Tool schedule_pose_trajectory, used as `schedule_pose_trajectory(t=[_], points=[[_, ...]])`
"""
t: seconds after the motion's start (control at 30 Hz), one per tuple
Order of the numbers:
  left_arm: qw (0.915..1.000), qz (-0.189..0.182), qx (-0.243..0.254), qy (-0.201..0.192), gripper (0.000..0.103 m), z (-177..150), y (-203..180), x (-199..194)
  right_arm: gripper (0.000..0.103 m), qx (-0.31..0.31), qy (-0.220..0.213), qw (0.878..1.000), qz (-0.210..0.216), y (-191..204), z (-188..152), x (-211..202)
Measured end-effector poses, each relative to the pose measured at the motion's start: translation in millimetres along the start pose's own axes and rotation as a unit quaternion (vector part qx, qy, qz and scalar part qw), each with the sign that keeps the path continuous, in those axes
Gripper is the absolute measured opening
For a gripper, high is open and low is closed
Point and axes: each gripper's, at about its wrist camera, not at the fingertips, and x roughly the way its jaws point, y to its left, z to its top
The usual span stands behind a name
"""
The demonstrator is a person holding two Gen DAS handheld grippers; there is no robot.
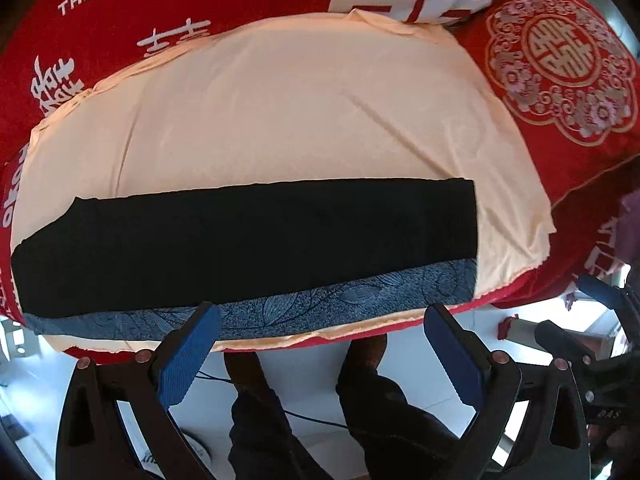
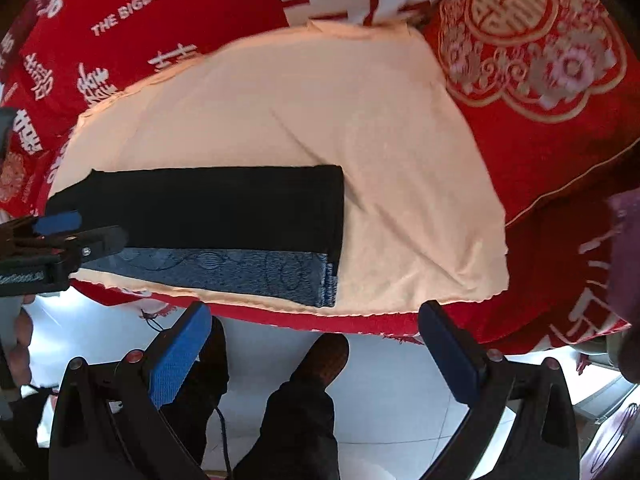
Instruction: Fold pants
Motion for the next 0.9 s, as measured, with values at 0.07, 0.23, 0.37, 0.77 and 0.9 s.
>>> schedule_pose_trajectory(t=[0.07,0.23,0.37,0.77,0.9], points=[[0.9999,-0.003,-0.009,0.003,0.101,2.7,2.9,8.0,0.103,0.004,0.016,1.0,-0.002,-4.0,3.9,13.4],[0.9993,-0.005,-0.031,0.017,0.101,7.5,13.5,33.1,0.103,0.016,0.018,1.0,0.018,-12.6,15.4,30.6],[0.9985,-0.001,-0.045,0.033,0.101,8.2,25.2,61.6,0.103,0.023,0.008,0.999,0.042,-21.9,21.9,50.7],[0.9956,0.014,-0.073,0.057,0.101,7.4,50.3,123.9,0.085,0.058,0.027,0.979,0.194,-49.4,32.7,133.1],[0.9955,0.021,-0.067,0.062,0.101,4.5,47.3,133.9,0.085,0.038,0.009,0.977,0.211,-44.8,36.6,133.1]])
